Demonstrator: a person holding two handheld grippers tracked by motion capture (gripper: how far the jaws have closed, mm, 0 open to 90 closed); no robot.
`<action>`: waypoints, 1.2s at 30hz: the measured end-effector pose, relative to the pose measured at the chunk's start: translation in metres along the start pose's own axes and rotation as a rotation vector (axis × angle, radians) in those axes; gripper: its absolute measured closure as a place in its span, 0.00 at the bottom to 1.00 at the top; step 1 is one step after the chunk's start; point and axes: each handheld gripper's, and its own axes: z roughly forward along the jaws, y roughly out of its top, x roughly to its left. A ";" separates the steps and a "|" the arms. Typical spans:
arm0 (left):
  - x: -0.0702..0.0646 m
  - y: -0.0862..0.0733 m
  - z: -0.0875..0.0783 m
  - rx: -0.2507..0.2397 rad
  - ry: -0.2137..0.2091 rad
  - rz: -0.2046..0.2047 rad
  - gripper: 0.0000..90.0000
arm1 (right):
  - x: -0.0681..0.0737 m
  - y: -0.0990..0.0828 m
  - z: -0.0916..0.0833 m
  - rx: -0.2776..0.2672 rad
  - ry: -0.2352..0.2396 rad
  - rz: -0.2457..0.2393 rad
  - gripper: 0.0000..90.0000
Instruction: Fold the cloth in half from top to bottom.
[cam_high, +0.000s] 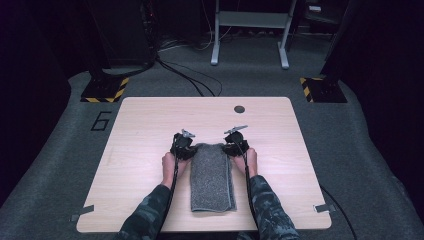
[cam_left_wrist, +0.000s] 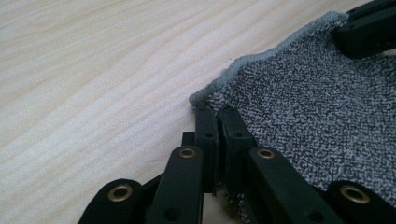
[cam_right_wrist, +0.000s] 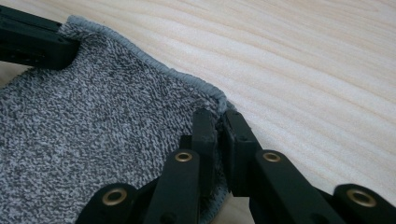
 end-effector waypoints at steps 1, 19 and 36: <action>0.000 0.001 0.000 0.005 0.005 0.008 0.97 | 0.000 0.000 0.000 0.000 -0.003 -0.002 0.94; -0.001 0.014 -0.010 -0.044 0.029 0.027 0.97 | 0.004 0.015 -0.018 -0.072 -0.066 -0.055 0.94; 0.000 0.036 -0.032 -0.095 0.053 0.076 0.96 | 0.004 0.033 -0.043 -0.145 -0.074 -0.071 0.94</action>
